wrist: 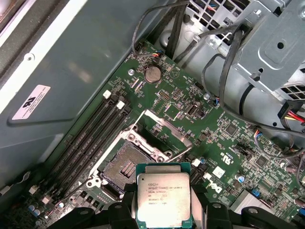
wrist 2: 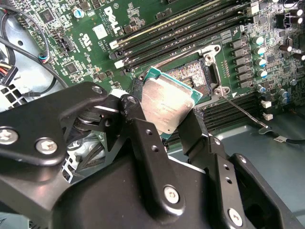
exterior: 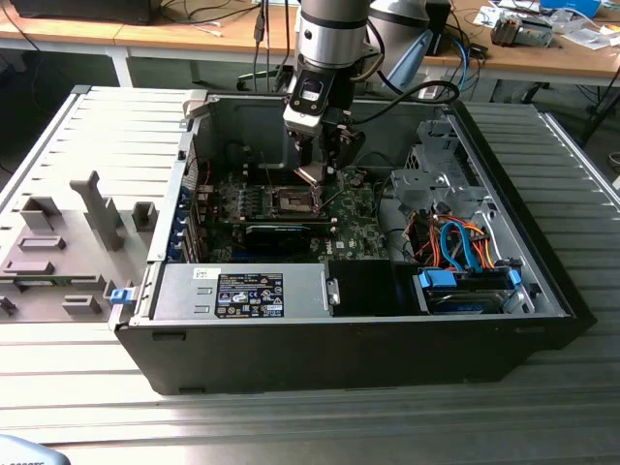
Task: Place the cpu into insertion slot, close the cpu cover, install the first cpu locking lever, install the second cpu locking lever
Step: 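Place the cpu into insertion slot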
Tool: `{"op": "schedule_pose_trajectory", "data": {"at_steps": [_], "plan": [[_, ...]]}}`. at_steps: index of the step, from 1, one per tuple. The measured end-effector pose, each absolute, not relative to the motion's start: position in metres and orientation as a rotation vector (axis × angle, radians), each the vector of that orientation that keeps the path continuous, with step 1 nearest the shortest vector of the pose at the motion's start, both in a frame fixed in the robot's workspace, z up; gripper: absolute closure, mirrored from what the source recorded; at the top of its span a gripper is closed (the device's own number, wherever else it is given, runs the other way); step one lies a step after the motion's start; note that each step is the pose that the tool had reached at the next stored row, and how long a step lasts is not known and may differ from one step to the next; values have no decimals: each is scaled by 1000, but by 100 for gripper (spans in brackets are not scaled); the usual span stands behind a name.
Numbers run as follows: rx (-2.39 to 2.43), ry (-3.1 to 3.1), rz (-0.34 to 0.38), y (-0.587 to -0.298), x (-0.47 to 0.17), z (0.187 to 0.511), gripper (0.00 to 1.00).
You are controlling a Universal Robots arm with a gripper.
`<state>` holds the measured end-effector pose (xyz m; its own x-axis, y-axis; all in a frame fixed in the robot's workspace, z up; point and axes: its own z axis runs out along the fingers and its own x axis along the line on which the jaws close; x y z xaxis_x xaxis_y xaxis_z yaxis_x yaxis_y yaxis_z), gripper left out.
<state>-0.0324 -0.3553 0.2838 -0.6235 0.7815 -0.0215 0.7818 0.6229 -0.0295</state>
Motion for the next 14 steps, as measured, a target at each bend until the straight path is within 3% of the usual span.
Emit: {"op": "schedule_pose_trajectory", "data": {"at_steps": [14], "plan": [[1372, 2818, -56, -355, -32, 284, 46]]}}
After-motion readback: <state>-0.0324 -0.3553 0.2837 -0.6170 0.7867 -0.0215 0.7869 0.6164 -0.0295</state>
